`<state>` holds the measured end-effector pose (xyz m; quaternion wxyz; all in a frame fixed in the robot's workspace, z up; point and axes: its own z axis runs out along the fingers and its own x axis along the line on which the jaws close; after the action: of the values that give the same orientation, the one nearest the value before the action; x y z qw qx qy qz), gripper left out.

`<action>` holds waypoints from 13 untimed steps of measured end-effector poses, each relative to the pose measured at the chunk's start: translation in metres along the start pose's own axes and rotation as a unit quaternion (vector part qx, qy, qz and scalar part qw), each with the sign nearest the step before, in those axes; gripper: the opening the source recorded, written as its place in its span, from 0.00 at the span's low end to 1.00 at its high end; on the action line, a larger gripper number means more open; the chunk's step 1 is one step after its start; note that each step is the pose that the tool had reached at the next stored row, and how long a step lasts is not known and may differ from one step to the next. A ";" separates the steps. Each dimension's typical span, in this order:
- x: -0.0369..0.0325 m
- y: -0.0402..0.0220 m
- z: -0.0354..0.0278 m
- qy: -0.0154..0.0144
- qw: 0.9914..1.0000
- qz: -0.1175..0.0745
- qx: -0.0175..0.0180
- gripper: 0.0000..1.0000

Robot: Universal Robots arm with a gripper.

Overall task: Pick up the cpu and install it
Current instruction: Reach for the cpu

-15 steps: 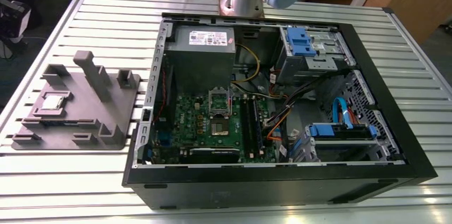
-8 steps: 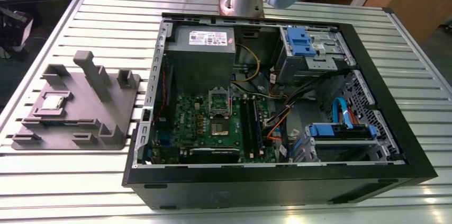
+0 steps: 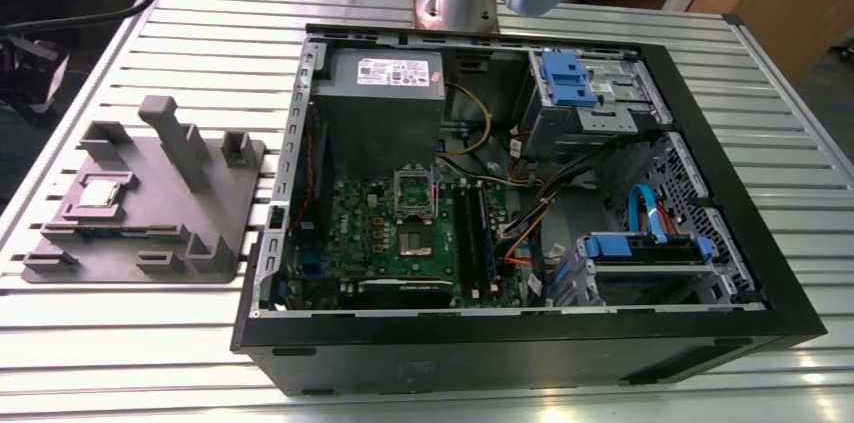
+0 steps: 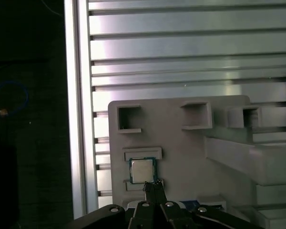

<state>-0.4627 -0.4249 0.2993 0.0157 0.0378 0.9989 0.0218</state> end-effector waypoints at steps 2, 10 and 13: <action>0.0001 -0.0011 0.0035 0.001 1.000 0.000 0.000 0.10; 0.0002 -0.0043 0.0165 0.006 1.000 0.000 0.001 0.10; 0.0003 -0.0045 0.0185 0.007 1.000 0.000 0.001 0.10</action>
<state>-0.4628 -0.4286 0.2806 0.0086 0.0380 0.9990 0.0215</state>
